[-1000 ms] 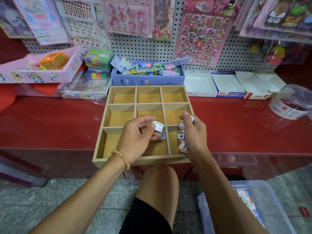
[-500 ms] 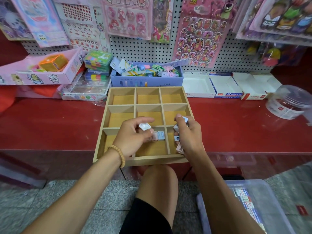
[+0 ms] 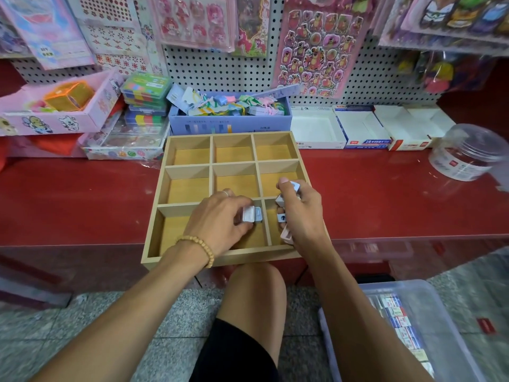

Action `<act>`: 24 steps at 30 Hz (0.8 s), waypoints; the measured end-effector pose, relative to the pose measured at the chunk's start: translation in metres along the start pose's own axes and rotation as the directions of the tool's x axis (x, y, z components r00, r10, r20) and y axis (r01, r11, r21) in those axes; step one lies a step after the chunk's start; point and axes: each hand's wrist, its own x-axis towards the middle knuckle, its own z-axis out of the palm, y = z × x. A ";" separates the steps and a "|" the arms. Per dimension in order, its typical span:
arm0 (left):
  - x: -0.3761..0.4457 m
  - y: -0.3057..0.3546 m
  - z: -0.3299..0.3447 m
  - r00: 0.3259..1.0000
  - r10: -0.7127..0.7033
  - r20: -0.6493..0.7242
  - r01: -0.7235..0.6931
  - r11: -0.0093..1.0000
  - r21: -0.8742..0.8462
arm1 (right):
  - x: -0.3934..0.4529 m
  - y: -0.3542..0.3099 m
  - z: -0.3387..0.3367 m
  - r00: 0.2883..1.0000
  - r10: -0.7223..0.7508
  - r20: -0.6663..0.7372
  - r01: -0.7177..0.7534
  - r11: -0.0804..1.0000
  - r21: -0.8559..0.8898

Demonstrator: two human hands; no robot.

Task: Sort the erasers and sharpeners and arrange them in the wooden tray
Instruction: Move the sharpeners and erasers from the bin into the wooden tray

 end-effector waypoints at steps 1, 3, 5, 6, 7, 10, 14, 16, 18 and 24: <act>0.002 0.002 0.002 1.000 0.017 0.001 -0.017 1.000 0.026 | 0.000 0.000 0.000 1.000 0.004 -0.006 -0.004 1.000 -0.004; 0.006 0.007 0.006 1.000 0.025 0.009 -0.025 0.998 0.054 | 0.000 -0.001 0.001 1.000 0.009 -0.010 -0.009 1.000 0.000; 0.008 0.010 0.009 1.000 0.026 0.013 -0.026 0.998 0.064 | 0.000 -0.001 0.000 1.000 0.005 -0.004 -0.005 1.000 0.007; 0.009 0.012 0.011 1.000 0.021 0.013 -0.022 0.998 0.061 | 0.000 -0.002 0.000 1.000 0.003 -0.005 -0.003 1.000 0.001; 0.008 0.012 0.012 1.000 0.016 0.008 -0.016 0.999 0.050 | -0.001 -0.003 -0.001 1.000 0.000 -0.005 -0.001 1.000 -0.007; 0.005 0.011 0.015 1.000 -0.011 -0.008 0.011 1.000 -0.011 | 0.000 -0.003 -0.003 1.000 -0.001 -0.009 0.001 1.000 -0.015; 0.006 0.009 0.016 0.998 -0.026 -0.060 0.022 0.998 -0.054 | 0.001 -0.002 -0.002 1.000 0.007 -0.016 -0.007 1.000 -0.008; 0.007 0.008 0.017 0.998 -0.019 -0.061 0.017 0.999 -0.039 | 0.000 -0.002 -0.002 1.000 0.004 -0.016 -0.004 1.000 -0.006; 0.008 0.006 0.018 0.999 -0.015 -0.049 0.013 1.000 -0.029 | 0.001 -0.002 -0.002 1.000 0.003 -0.019 -0.004 1.000 -0.003; -0.002 0.013 0.007 0.990 -0.012 -0.139 -0.020 0.975 -0.222 | 0.005 0.002 -0.002 0.997 0.037 -0.061 -0.036 0.999 0.023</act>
